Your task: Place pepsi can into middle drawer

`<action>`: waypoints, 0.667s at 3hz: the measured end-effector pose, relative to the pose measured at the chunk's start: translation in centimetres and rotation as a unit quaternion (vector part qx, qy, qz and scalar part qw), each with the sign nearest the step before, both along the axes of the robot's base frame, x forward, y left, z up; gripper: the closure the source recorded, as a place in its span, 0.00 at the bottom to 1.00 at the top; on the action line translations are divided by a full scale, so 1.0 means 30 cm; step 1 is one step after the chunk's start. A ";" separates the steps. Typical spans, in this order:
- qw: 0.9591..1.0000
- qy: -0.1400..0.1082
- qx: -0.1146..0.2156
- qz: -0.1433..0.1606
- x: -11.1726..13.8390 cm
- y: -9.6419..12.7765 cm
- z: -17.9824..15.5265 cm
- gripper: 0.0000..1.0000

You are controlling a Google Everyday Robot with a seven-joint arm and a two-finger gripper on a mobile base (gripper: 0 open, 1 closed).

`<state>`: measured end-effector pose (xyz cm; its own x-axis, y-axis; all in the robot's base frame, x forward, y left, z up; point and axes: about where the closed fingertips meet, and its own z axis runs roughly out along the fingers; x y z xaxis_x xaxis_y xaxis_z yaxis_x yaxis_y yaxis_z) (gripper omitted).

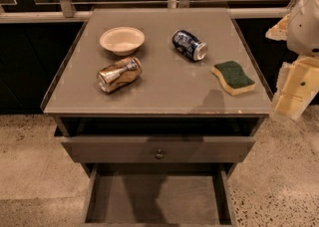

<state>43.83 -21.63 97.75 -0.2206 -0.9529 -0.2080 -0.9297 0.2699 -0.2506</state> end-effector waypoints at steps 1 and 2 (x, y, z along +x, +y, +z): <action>1.000 0.000 0.000 0.000 0.000 0.000 0.000 0.00; 1.000 -0.010 0.003 0.010 0.009 0.007 0.006 0.00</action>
Offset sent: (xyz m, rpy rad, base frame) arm 0.0057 0.0040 -0.0014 0.0113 -0.0242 0.0461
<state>44.09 -21.41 97.94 -0.1978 -0.9559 -0.2172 -0.9295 0.2533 -0.2682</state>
